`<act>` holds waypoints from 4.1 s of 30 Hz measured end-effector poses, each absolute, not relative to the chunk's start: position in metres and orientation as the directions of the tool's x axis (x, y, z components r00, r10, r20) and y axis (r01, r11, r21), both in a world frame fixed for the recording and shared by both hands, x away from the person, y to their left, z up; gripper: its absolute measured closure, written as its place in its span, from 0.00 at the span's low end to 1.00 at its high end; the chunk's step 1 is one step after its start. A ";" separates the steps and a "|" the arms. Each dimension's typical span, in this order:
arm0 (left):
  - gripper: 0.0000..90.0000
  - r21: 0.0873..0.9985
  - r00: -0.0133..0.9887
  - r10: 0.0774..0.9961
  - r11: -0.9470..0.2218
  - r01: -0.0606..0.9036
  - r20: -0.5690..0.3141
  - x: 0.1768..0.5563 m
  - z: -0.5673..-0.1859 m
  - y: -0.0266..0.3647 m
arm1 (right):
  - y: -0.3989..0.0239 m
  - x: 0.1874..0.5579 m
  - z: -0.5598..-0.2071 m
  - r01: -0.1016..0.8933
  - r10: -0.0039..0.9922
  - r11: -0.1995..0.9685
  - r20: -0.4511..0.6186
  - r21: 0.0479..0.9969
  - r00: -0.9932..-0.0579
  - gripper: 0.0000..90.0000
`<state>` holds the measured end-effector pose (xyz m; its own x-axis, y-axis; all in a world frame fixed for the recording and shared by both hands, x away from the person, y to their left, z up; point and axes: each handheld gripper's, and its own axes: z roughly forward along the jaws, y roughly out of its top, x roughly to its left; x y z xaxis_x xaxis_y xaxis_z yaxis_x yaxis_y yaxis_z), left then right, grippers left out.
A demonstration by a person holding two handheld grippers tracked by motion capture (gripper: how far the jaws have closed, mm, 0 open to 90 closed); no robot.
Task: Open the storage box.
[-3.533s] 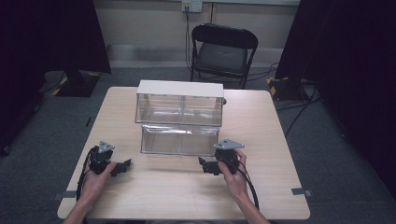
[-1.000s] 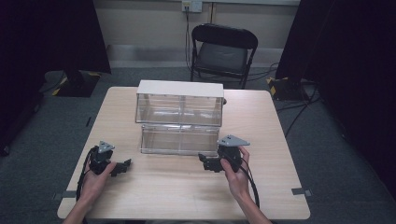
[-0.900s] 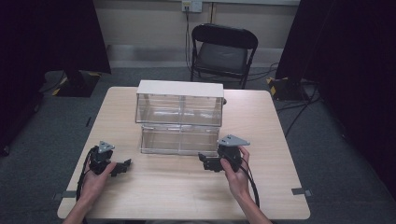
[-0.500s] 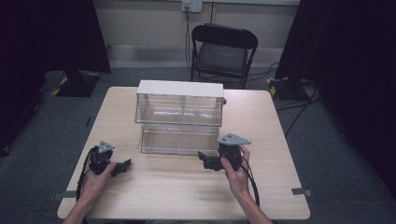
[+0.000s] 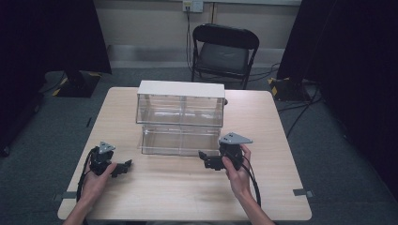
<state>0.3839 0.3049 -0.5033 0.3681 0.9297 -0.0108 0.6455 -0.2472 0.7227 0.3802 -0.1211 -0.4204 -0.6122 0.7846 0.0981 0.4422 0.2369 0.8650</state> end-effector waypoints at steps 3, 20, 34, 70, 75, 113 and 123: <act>0.03 0.724 0.366 0.930 -0.246 0.644 -0.010 0.384 -0.504 0.305 | -0.121 0.380 -0.420 0.447 0.785 0.233 0.105 0.864 -0.611 0.09; 0.03 0.722 0.368 0.930 -0.249 0.645 -0.009 0.384 -0.503 0.305 | -0.117 0.385 -0.418 0.451 0.792 0.236 0.099 0.861 -0.603 0.10; 0.03 0.722 0.368 0.930 -0.249 0.645 -0.008 0.384 -0.503 0.305 | -0.121 0.388 -0.416 0.456 0.822 0.222 0.086 0.862 -0.563 0.13; 0.03 0.722 0.368 0.930 -0.249 0.645 -0.009 0.384 -0.503 0.305 | -0.123 0.395 -0.402 0.434 0.814 0.183 0.111 0.882 -0.569 0.15; 0.03 0.723 0.368 0.930 -0.249 0.645 -0.009 0.384 -0.503 0.305 | -0.122 0.396 -0.399 0.425 0.815 0.179 0.108 0.887 -0.569 0.15; 0.03 0.722 0.368 0.930 -0.249 0.645 -0.008 0.384 -0.503 0.305 | -0.121 0.406 -0.384 0.414 0.819 0.165 0.109 0.895 -0.563 0.14; 0.03 0.723 0.368 0.930 -0.248 0.645 -0.009 0.384 -0.503 0.305 | -0.120 0.407 -0.380 0.408 0.812 0.170 0.106 0.897 -0.573 0.09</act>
